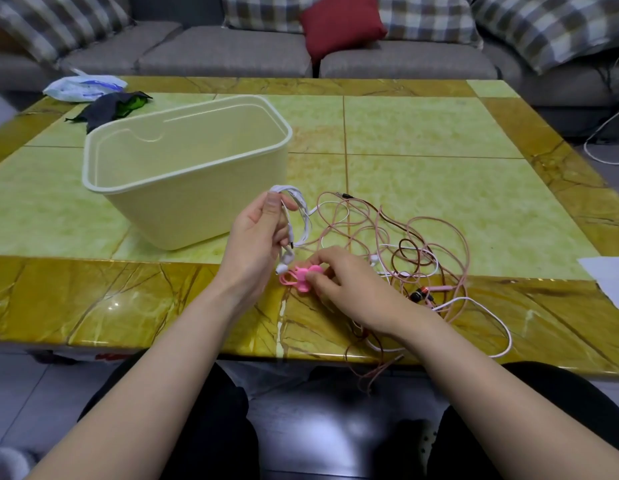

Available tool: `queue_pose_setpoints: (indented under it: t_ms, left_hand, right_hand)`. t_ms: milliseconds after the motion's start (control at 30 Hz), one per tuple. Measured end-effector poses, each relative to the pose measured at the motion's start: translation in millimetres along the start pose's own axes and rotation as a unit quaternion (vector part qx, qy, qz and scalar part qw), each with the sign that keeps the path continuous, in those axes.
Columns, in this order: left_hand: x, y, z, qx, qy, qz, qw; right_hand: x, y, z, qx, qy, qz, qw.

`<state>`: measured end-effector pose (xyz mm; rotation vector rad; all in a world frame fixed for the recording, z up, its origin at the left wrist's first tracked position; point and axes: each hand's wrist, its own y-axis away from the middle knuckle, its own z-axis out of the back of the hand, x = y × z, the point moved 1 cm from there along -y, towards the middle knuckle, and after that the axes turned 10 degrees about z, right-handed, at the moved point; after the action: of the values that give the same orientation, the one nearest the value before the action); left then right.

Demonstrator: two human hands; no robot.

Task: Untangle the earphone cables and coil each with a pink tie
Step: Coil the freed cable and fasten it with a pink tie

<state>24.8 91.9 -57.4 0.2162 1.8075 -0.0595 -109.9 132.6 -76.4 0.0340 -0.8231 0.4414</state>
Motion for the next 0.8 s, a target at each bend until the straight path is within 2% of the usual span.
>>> queue_pose_setpoints:
  t_ms: [167, 333, 600, 800]
  left_hand:
    - [7, 0, -2, 0.009, -0.086, -0.001, 0.996]
    - [0, 0, -1, -0.009, -0.152, 0.001, 0.988]
    - [-28, 9, -23, 0.005, -0.284, -0.032, 0.958]
    - [-41, 20, -38, 0.067, -0.324, -0.009, 0.944]
  right_hand:
    - [-3, -1, 10, -0.124, 0.001, -0.038, 0.992]
    - [-2, 1, 23, -0.199, -0.115, -0.087, 0.969]
    - [16, 6, 52, -0.241, -0.284, -0.110, 0.921]
    - [26, 17, 75, -0.201, -0.265, -0.079, 0.940]
